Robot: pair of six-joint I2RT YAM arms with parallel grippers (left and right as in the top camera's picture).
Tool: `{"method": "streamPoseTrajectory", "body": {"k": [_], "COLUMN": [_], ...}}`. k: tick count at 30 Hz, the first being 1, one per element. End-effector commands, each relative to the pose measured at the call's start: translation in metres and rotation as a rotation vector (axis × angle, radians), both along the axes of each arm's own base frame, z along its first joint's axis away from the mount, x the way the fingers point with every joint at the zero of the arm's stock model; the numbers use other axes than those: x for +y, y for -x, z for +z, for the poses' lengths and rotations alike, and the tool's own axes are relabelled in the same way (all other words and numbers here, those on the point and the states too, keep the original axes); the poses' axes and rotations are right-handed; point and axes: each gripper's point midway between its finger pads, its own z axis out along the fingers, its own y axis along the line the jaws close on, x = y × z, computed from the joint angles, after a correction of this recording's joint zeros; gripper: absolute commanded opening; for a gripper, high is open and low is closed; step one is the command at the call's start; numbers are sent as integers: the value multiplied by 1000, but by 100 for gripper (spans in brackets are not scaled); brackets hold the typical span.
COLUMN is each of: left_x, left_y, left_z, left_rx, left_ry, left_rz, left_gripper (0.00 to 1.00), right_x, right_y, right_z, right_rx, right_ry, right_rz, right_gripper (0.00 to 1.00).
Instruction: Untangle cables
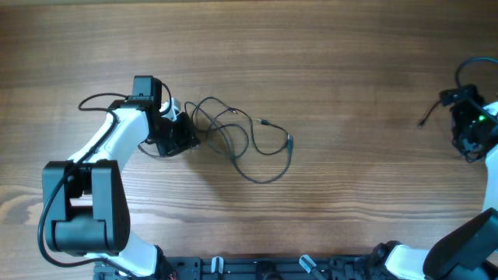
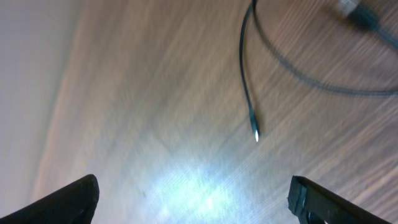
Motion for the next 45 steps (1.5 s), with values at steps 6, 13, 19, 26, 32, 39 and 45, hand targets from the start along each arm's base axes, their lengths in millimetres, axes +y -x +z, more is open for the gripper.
{"method": "streamPoseTrajectory", "body": {"k": [6, 13, 19, 26, 32, 39, 45], "left_x": [-25, -41, -13, -14, -16, -19, -58], "left_y": [-45, -40, -32, -35, -45, -66, -75], "left_z": [105, 154, 120, 86, 53, 27, 39], "left_rx": [-354, -542, -423, -285, -196, -188, -245], "left_ry": [109, 38, -147, -129, -119, -106, 56], "left_rz": [-61, -140, -90, -2, 69, 118, 41], "left_gripper": [4, 11, 34, 42, 43, 40, 4], "right_x": [83, 154, 203, 252, 279, 293, 302], "right_y": [-18, -27, -25, -18, -10, -5, -2], "right_z": [18, 16, 5, -1, -1, -2, -2], "right_rx": [-117, -107, -39, -6, -10, 9, 6], "right_ry": [-47, -33, 52, 128, 128, 86, 87], "right_rz": [415, 628, 754, 876, 954, 930, 957], "right_gripper": [100, 100, 99, 100, 100, 100, 100]}}
